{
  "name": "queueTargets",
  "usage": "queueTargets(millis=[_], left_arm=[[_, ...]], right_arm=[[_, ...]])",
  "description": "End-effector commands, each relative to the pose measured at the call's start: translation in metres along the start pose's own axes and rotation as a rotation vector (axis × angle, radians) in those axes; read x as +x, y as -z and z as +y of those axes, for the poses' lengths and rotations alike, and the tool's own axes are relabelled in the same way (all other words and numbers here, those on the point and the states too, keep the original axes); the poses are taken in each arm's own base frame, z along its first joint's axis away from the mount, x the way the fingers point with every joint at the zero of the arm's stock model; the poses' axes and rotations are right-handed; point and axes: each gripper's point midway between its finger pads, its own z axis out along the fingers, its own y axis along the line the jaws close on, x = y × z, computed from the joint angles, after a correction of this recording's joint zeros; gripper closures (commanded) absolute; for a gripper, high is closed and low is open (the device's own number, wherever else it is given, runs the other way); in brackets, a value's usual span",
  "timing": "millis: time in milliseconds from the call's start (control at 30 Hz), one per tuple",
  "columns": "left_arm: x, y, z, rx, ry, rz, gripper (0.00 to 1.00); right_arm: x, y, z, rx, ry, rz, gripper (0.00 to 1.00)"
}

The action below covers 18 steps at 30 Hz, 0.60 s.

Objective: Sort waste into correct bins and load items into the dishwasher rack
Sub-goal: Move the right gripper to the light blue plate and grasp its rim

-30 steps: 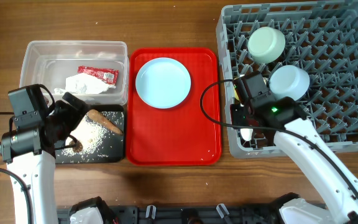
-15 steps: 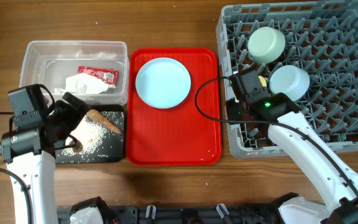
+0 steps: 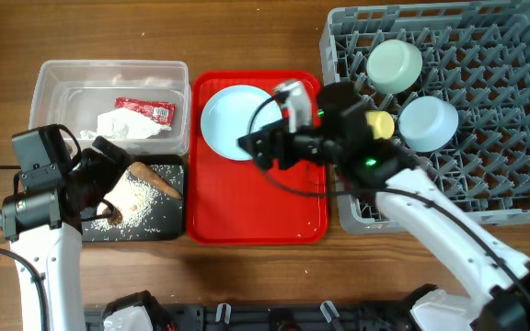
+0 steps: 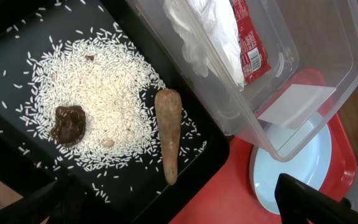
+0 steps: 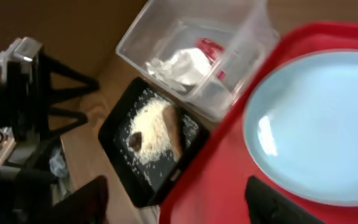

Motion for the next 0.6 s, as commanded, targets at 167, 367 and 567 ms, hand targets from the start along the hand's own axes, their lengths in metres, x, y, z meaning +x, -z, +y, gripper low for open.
queueTargets(millis=[167, 367, 567], left_arm=[[-0.001, 0.001, 0.000, 0.006, 0.010, -0.003, 0.00], [-0.001, 0.001, 0.000, 0.006, 0.010, -0.003, 0.00], [-0.001, 0.001, 0.000, 0.006, 0.010, -0.003, 0.00]], right_arm=[[0.040, -0.086, -0.098, 0.524, 0.363, 0.025, 0.28], [0.066, -0.100, -0.148, 0.585, 0.257, 0.075, 0.36], [0.094, -0.082, -0.172, 0.603, 0.090, 0.195, 0.41]])
